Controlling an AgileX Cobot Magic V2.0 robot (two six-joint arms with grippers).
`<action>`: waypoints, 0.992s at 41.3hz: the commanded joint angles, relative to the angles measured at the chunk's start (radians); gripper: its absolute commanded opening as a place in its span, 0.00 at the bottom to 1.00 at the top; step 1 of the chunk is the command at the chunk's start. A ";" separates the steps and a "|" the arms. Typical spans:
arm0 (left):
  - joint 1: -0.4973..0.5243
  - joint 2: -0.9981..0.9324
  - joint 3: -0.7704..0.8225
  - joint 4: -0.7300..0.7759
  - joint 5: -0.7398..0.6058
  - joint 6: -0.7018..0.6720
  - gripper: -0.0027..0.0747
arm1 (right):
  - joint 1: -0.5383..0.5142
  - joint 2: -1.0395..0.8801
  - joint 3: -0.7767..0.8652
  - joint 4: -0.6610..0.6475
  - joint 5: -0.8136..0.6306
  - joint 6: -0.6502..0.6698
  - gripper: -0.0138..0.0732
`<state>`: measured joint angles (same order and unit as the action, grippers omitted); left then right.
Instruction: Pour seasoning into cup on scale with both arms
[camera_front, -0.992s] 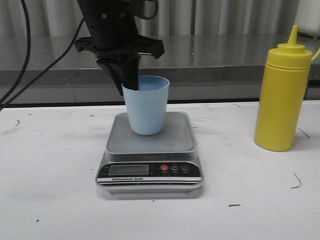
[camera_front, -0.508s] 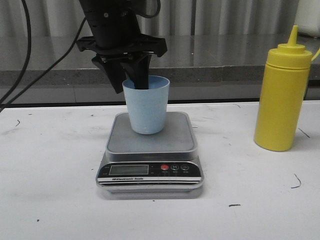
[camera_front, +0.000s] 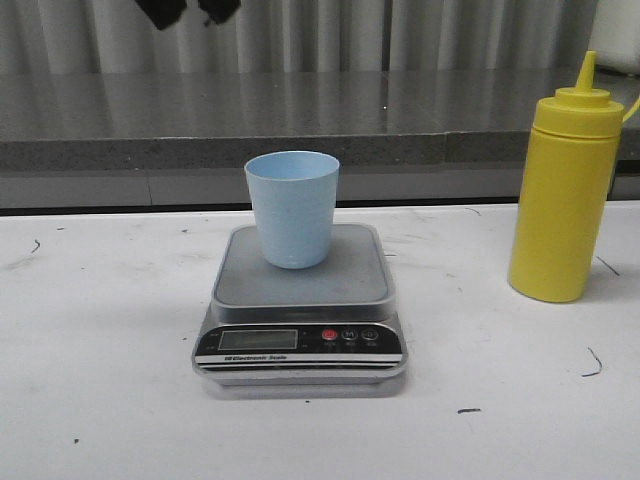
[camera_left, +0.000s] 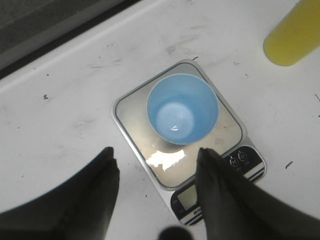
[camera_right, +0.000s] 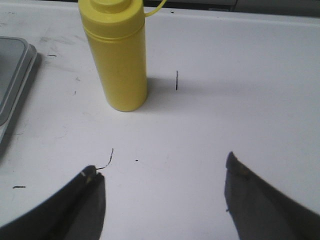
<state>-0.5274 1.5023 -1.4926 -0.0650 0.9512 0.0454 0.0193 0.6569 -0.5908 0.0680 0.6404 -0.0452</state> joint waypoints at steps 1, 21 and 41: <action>-0.004 -0.146 0.075 0.004 -0.087 -0.009 0.49 | -0.002 0.005 -0.032 -0.008 -0.060 -0.011 0.76; -0.004 -0.630 0.486 0.006 -0.163 -0.082 0.49 | -0.002 0.005 -0.032 -0.008 -0.060 -0.011 0.76; -0.004 -0.935 0.685 0.006 -0.163 -0.082 0.49 | -0.002 0.005 -0.032 -0.008 -0.060 -0.011 0.76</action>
<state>-0.5274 0.5736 -0.7882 -0.0565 0.8555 -0.0273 0.0193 0.6569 -0.5908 0.0680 0.6404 -0.0452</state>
